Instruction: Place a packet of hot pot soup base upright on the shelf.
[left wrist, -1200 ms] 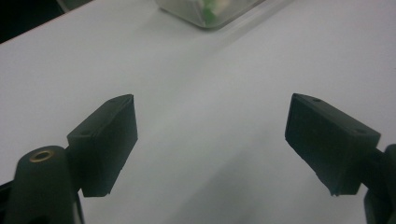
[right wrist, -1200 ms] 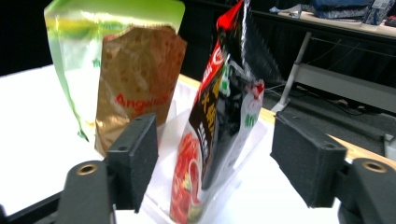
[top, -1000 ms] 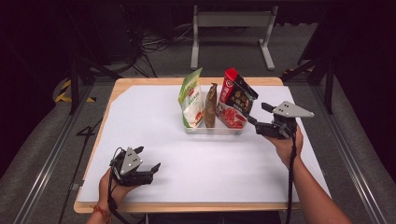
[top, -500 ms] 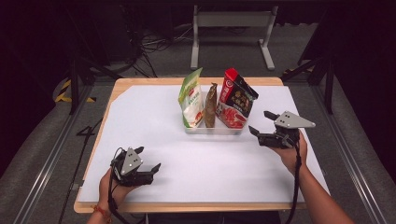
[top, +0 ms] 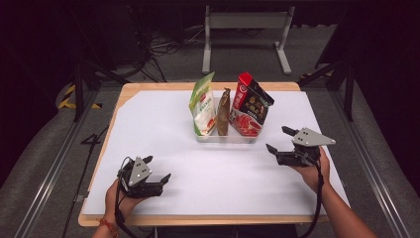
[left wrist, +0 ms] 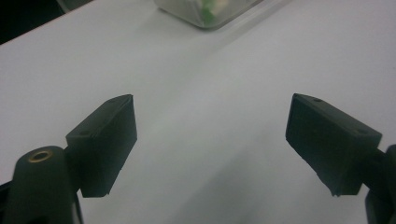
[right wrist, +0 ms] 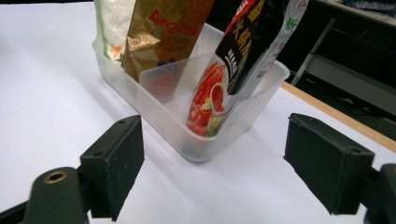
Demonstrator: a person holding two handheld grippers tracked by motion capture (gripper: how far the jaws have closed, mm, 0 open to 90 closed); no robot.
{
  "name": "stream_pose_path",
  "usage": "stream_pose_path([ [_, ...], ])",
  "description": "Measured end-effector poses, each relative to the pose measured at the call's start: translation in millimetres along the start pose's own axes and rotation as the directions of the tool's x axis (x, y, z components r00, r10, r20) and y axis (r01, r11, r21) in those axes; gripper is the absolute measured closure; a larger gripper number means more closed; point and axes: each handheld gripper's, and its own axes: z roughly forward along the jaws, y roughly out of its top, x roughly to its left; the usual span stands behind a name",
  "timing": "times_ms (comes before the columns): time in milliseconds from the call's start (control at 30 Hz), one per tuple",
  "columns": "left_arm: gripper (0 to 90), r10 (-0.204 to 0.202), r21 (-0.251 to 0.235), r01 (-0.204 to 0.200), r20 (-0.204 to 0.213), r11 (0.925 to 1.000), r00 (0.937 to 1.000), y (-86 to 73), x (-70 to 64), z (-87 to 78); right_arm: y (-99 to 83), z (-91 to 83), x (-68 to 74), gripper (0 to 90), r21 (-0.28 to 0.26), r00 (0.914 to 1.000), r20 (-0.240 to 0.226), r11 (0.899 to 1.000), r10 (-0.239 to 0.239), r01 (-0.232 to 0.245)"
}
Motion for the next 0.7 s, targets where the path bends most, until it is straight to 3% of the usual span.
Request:
stream_pose_path([
  [700, 17.1, -0.003, -0.001, 0.003, -0.003, 1.0, 1.0, -0.3, -1.0, -0.4, -31.9, -21.3, 4.4, 19.1, 0.072, 0.9986, -0.024, 0.996, -0.047, 0.049],
])
